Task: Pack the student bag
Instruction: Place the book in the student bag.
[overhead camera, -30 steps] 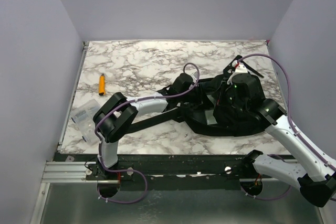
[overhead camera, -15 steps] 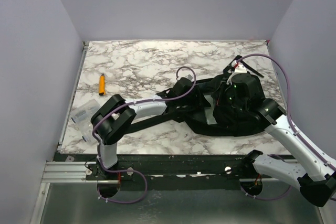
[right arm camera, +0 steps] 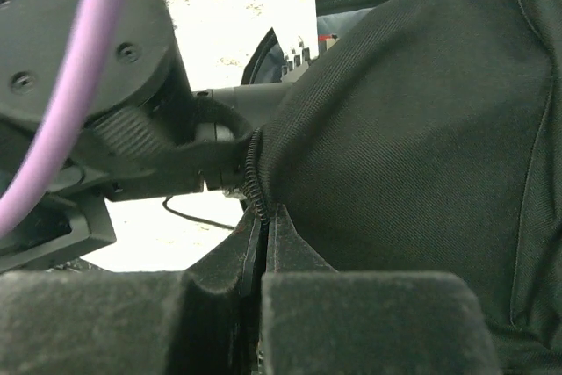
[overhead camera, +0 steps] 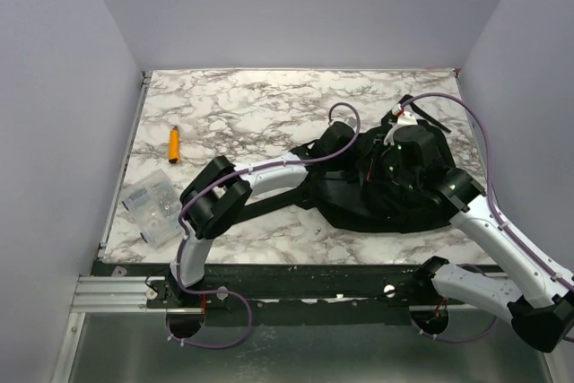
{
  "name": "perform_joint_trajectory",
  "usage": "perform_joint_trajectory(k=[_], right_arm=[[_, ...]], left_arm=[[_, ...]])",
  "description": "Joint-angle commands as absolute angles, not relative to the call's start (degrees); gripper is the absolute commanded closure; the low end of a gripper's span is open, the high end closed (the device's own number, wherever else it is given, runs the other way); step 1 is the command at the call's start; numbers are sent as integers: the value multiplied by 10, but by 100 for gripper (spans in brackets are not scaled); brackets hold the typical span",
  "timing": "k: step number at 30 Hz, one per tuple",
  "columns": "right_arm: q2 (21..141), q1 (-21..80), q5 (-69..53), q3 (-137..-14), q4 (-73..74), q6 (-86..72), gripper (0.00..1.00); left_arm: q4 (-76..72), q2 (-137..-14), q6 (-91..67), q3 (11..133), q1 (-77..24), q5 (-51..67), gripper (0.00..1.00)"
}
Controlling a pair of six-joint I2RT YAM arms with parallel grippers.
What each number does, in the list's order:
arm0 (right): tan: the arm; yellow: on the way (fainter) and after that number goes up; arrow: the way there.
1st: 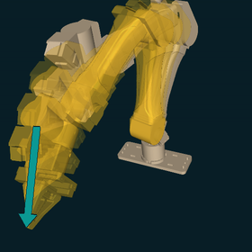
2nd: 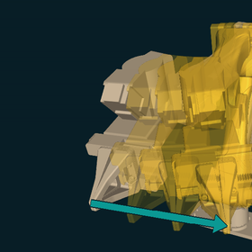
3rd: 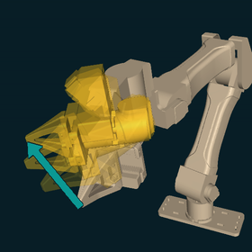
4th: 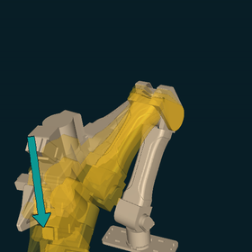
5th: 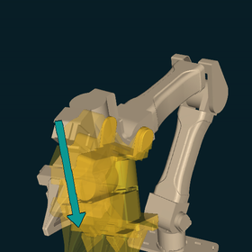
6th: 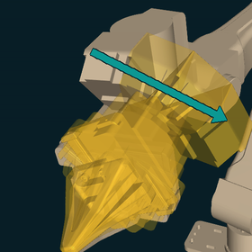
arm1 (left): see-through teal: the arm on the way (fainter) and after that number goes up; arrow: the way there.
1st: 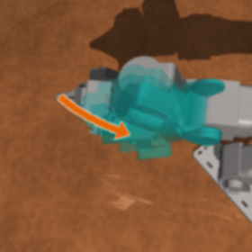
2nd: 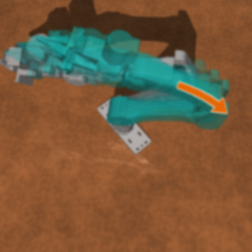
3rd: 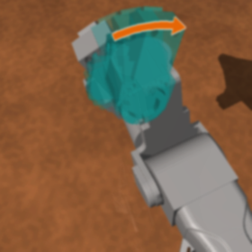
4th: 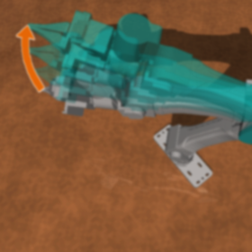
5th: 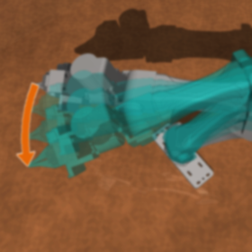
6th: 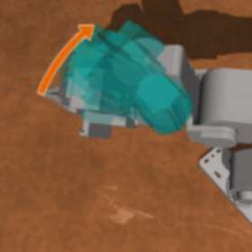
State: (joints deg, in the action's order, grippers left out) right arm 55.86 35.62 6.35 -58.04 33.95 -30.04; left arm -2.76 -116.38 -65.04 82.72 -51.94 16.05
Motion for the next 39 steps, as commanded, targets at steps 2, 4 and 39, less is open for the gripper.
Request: perform_joint_trajectory(k=[2,4,39], right_arm=[[555,359,34,-580,300,-313,99],[554,359,38,-576,298,-312,100],[622,378,129,-587,451,-375,27]], left_arm=[[-88,-1117,-600,815,-534,167,46],[-79,-1127,-600,809,-526,193,43],[-60,-589,-383,404,-482,221,24]])
